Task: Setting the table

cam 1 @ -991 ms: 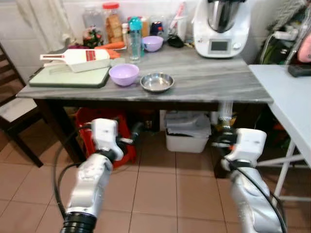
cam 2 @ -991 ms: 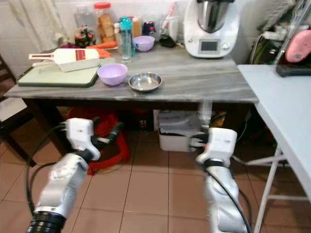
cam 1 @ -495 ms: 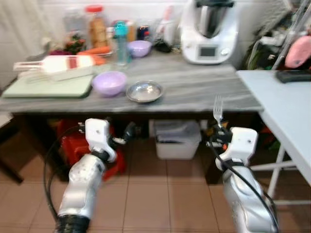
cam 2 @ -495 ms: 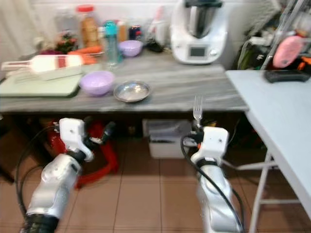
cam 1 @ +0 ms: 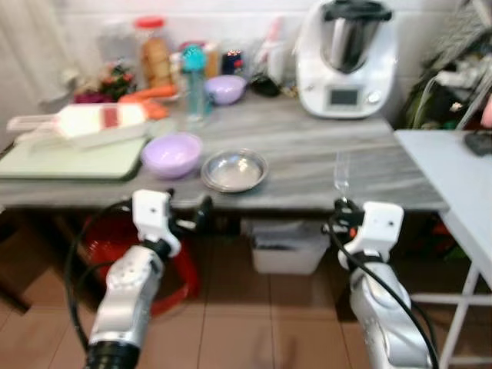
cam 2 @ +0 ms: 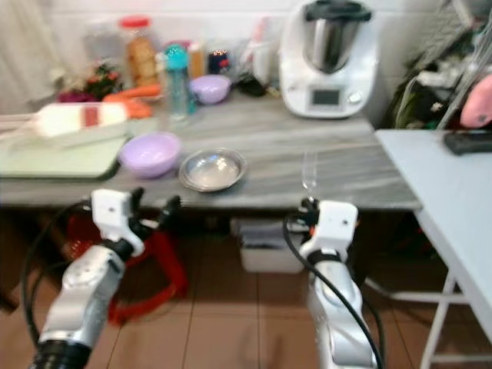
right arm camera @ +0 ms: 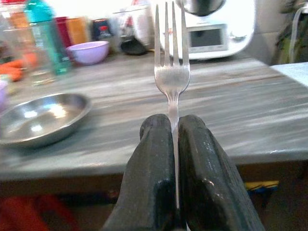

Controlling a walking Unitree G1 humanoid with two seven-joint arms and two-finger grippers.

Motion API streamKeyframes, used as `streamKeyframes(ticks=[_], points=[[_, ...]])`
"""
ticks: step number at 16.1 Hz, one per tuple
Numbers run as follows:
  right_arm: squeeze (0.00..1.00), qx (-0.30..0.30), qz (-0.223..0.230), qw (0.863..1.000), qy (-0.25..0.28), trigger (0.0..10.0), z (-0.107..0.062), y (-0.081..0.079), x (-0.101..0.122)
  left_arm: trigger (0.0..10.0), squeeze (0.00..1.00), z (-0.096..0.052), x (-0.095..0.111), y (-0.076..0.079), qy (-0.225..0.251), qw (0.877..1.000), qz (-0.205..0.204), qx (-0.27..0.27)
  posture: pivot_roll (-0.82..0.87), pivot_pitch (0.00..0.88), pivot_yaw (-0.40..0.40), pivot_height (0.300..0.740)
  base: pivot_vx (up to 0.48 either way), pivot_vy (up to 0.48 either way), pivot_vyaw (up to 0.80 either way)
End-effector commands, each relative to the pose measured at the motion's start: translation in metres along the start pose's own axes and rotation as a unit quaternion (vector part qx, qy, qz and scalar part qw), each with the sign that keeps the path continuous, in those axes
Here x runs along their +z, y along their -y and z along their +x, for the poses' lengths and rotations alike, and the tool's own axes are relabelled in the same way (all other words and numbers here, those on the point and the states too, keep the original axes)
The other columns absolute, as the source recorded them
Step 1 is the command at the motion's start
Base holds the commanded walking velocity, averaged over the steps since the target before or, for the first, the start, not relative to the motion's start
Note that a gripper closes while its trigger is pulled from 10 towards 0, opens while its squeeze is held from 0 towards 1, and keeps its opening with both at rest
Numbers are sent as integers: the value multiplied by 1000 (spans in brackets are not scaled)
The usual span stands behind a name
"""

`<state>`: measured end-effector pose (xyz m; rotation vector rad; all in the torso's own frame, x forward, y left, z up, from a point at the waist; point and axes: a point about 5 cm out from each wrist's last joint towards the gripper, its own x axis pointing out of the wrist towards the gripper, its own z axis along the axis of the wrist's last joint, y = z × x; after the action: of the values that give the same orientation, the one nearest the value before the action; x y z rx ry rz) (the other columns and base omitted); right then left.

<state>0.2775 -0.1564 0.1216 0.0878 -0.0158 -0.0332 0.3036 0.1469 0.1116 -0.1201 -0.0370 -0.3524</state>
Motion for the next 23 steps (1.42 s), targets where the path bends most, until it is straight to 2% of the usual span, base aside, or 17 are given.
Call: streamKeyframes(ticks=[1,8,12,15,18,21,22,23], points=[[0,-3,-3,1000,7,10000,1,3,3,10000,0,3,3,5,4,1000,1,-11,-43,0,4,740,480,0,0],[0,-1,0,1000,6,10000,0,3,1,10000,0,1,1,4,-1,1000,8,-4,-41,0,3,740,424,0,0],[0,0,0,1000,2,10000,-1,2,-1,10000,0,-4,6,4,16,1000,21,-15,-41,0,5,740,68,0,272],[0,0,5,1000,2,10000,-2,3,-1,10000,0,-13,12,2,29,998,38,-31,-41,0,3,740,0,0,0],[0,3,7,1000,-7,10000,-3,3,-5,10000,0,-33,6,2,12,994,77,-71,-38,0,3,740,0,0,0],[0,25,3,999,-35,10000,-1,-2,-10,10000,0,-44,1,2,-7,992,77,-96,-39,0,8,740,0,0,0],[0,20,24,998,-62,10000,0,-3,-16,10000,0,-48,1,3,-13,990,79,-113,-35,0,3,740,0,0,0],[0,21,24,997,-67,10000,0,-3,-17,10000,0,-48,1,4,-13,990,78,-117,-35,0,3,740,0,0,0]])
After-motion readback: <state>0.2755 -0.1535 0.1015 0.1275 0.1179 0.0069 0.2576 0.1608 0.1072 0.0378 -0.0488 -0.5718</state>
